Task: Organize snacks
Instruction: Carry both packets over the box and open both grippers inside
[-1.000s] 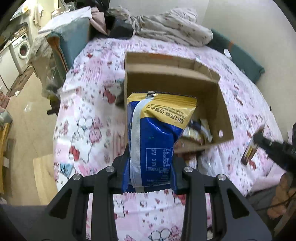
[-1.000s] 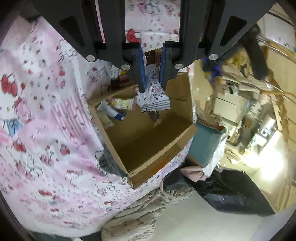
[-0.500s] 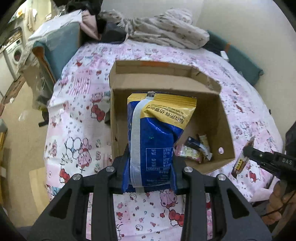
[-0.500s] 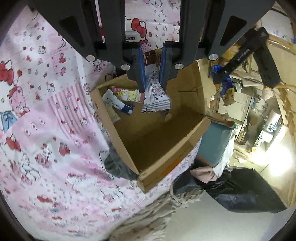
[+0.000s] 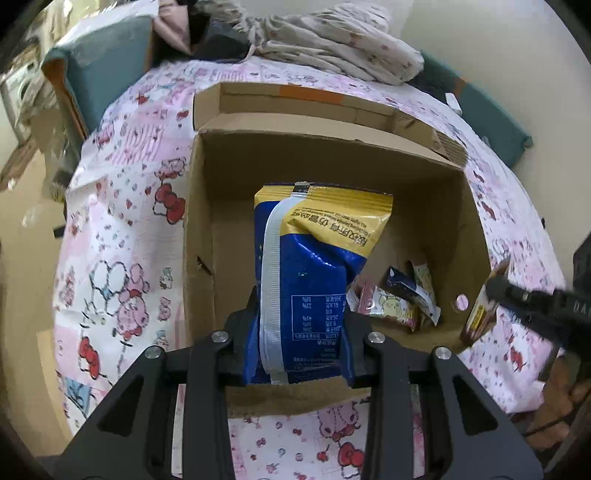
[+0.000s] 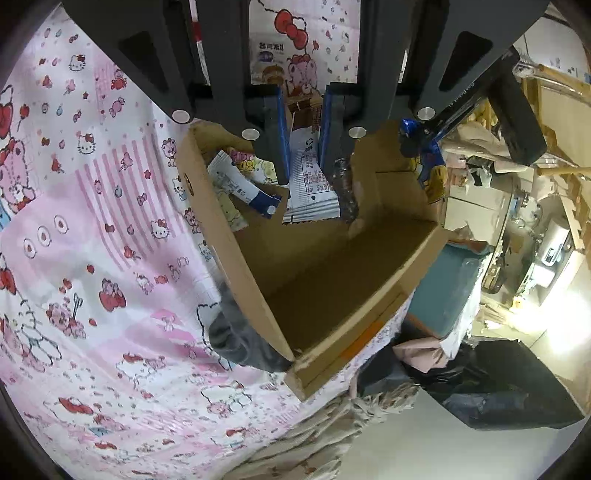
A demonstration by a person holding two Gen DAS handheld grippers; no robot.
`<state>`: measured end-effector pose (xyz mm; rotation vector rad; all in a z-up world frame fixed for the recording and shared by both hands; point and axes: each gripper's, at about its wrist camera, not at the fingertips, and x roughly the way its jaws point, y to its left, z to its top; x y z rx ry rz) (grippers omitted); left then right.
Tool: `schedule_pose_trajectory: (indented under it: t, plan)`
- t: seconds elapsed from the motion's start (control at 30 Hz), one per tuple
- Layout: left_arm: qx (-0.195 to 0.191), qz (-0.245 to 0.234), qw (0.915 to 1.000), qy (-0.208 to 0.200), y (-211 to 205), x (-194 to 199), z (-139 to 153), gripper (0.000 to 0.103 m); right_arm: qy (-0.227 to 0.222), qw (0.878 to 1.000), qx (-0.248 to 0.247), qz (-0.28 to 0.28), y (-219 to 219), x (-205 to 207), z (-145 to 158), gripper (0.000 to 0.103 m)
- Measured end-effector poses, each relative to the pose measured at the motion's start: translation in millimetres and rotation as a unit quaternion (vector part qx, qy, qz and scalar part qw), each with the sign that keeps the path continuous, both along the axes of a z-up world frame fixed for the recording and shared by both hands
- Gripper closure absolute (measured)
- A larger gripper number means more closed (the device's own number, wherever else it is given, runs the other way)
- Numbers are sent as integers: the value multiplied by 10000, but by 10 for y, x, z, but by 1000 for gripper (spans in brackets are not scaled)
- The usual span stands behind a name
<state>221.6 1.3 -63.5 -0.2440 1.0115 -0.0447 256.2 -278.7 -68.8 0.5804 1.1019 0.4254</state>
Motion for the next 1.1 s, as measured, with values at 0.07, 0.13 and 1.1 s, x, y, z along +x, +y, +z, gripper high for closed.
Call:
schedule_pose_trajectory:
  t: [0.07, 0.13, 1.1]
  plan:
    - [-18, 14, 10000, 22, 1, 19, -11, 72, -126, 9999, -22, 0, 43, -12, 24, 87]
    - [58, -3, 10000, 72, -21, 19, -34, 72, -309, 9995, -40, -4, 83, -15, 65, 87]
    - [490, -377, 9971, 449, -278, 3, -180, 33, -63, 9996, 192, -221, 142, 20, -67, 29]
